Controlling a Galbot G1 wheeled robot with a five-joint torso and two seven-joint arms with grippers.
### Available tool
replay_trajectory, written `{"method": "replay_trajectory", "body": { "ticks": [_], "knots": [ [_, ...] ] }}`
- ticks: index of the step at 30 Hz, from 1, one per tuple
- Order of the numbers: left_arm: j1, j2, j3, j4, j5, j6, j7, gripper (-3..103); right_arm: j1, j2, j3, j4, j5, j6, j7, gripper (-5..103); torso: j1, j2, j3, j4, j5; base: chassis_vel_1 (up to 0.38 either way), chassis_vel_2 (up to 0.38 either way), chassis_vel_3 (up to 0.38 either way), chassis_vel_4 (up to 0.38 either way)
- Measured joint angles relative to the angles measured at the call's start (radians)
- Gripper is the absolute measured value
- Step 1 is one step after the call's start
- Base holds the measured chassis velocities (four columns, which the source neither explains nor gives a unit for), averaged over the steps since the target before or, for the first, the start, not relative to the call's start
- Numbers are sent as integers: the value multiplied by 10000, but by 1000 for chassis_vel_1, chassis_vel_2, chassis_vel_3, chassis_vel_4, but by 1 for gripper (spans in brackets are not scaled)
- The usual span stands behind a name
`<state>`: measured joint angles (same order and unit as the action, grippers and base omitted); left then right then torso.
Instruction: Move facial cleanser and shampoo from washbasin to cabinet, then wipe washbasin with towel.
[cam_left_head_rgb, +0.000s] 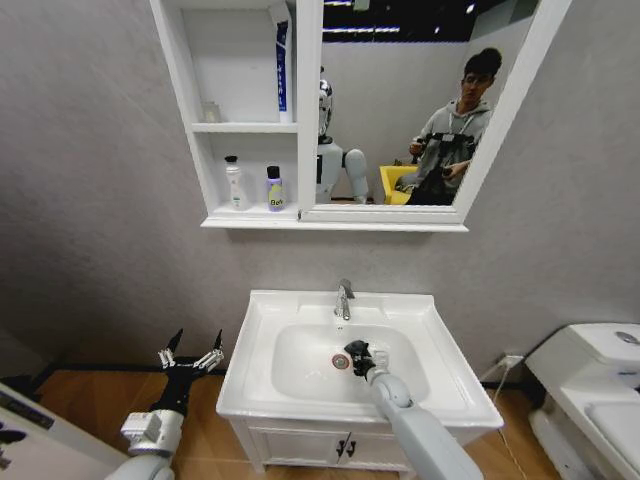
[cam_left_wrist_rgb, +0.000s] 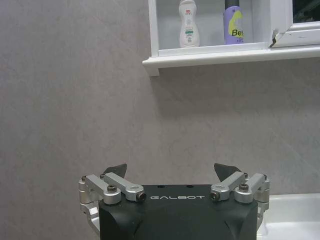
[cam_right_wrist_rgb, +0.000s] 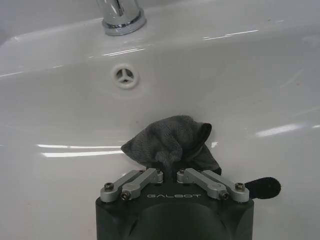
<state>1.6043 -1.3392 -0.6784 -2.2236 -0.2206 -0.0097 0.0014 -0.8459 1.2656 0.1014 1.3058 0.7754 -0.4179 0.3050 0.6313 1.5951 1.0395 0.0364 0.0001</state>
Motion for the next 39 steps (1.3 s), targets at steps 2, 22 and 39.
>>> {"method": "replay_trajectory", "body": {
  "ticks": [2, 22, 39],
  "knots": [
    [0, 0, 0, 0, 0, 0, 0, 99, 178, 97, -95, -85, 250, -78, 21, 8, 0, 0, 0, -1, 0, 0, 0, 0, 0],
    [0, 0, 0, 0, 0, 0, 0, 99, 326, 703, -793, 131, 1596, -540, 831, 8, 0, 1, -4, 3, -1, 0, 0, 0, 0],
    [0, 0, -1, 1, 0, 0, 0, 99, -123, -406, -807, 985, 348, -173, 1586, 8, 1, 0, -2, 5, 1, 0, 0, 0, 0]
  ]
}}
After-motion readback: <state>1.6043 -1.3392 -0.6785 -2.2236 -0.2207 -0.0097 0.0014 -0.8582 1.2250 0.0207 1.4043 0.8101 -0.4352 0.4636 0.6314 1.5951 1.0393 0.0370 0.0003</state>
